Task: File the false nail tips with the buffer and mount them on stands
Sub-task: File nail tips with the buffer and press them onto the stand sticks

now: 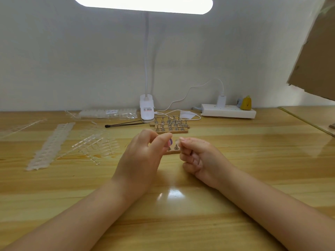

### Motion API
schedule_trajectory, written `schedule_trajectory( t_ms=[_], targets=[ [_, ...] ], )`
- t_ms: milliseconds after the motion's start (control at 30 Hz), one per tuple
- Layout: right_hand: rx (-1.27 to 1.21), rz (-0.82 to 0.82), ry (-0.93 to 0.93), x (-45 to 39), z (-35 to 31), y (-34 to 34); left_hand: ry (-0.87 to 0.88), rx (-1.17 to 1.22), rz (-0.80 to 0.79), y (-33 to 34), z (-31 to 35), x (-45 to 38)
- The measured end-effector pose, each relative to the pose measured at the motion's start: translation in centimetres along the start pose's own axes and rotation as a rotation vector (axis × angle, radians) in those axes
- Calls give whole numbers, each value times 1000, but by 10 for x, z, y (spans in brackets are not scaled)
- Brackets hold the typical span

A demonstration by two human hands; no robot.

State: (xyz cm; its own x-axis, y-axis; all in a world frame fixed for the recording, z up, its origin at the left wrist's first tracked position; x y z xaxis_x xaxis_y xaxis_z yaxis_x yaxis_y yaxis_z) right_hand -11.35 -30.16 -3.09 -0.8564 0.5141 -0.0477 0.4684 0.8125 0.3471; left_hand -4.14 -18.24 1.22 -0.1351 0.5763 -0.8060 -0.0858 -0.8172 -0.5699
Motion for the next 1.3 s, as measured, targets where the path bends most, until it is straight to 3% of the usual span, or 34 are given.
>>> schedule_trajectory(
  t_ms=[200, 367, 500, 700, 833, 1000, 1100, 1167, 1300],
  targets=[
    [52, -54, 11, 1, 2, 2, 181, 105, 46, -4, 18, 1],
    [37, -73, 42, 1, 3, 3, 16, 75, 19, -2, 2, 0],
    [35, -51, 11, 1, 2, 3, 142, 85, 53, -5, 13, -1],
    [-8, -5, 12, -1, 2, -1, 29, 87, 39, -3, 0, -1],
    [-18, -36, -8, -1, 2, -1, 115, 208, 7, 1, 10, 1],
    [-49, -35, -8, 0, 1, -1, -31, 166, -19, 3, -3, 1],
    [-8, -47, -8, 1, 2, 1, 23, 219, 38, -2, 1, -2],
    [6, -60, -3, 1, 2, 1, 31, 217, -11, 3, 5, -1],
    [-5, -52, -2, 0, 1, 0, -121, 227, -19, 5, -7, 1]
  ],
)
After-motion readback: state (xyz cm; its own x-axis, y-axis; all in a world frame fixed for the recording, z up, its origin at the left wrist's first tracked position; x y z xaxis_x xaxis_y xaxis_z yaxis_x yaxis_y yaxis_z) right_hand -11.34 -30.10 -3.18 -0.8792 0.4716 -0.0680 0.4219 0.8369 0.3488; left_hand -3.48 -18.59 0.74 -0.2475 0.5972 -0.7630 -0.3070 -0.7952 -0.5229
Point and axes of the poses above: each hand's wrist, its own x-axis away from the middle knuckle, its own y-axis out of the palm, z = x × y, the point moved 6 cm from there along -x, towards the middle knuckle, and after that the axes turned 4 degrees about -y, right-handed, at the moved point
